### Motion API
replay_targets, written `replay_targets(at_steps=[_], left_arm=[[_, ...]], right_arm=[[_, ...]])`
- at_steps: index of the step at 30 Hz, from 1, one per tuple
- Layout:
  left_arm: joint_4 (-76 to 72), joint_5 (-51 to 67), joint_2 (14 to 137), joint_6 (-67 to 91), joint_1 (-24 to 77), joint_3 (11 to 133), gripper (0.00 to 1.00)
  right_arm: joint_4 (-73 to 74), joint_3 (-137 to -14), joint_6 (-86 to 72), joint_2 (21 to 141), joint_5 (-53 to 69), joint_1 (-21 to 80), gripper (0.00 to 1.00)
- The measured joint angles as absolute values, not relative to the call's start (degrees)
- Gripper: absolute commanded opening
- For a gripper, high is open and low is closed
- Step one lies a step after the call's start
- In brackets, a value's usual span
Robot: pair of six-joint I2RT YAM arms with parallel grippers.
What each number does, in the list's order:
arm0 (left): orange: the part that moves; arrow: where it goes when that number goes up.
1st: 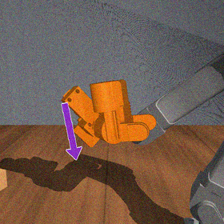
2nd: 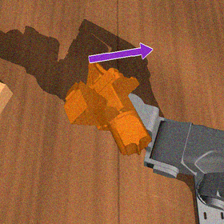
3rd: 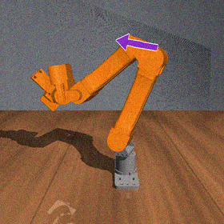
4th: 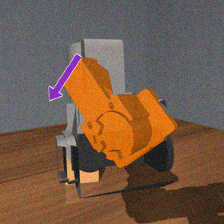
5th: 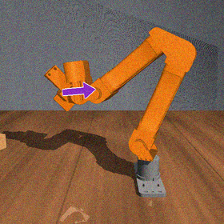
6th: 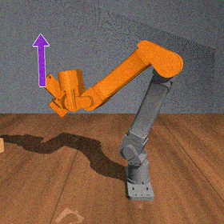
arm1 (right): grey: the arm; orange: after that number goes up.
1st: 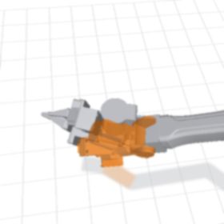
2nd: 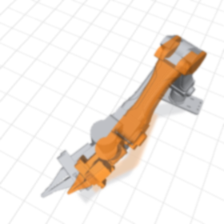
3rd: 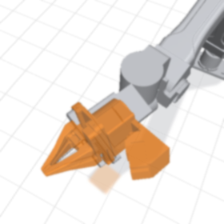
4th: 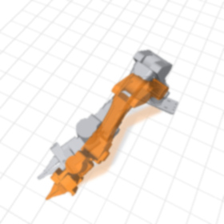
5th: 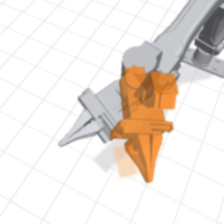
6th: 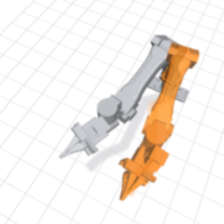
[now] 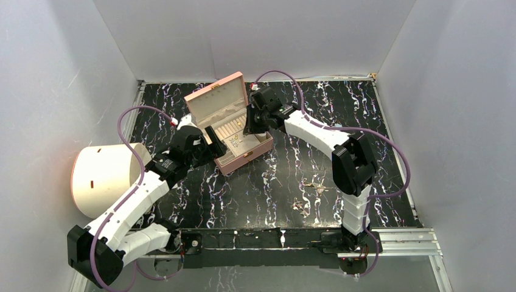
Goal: Organize the mixed jewelry
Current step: Place the jewelry in the jewelry box.
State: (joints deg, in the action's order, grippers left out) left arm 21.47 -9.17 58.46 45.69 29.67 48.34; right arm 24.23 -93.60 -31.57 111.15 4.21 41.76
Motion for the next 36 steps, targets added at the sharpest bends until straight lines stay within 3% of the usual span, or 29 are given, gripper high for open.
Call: replay_targets(at_steps=[36], left_arm=[[21.5,-10.13,60.47,43.51,29.34,47.37,0.77]], right_arm=[[24.34,-97.41,-29.47,116.64,-0.69,43.05,0.07]])
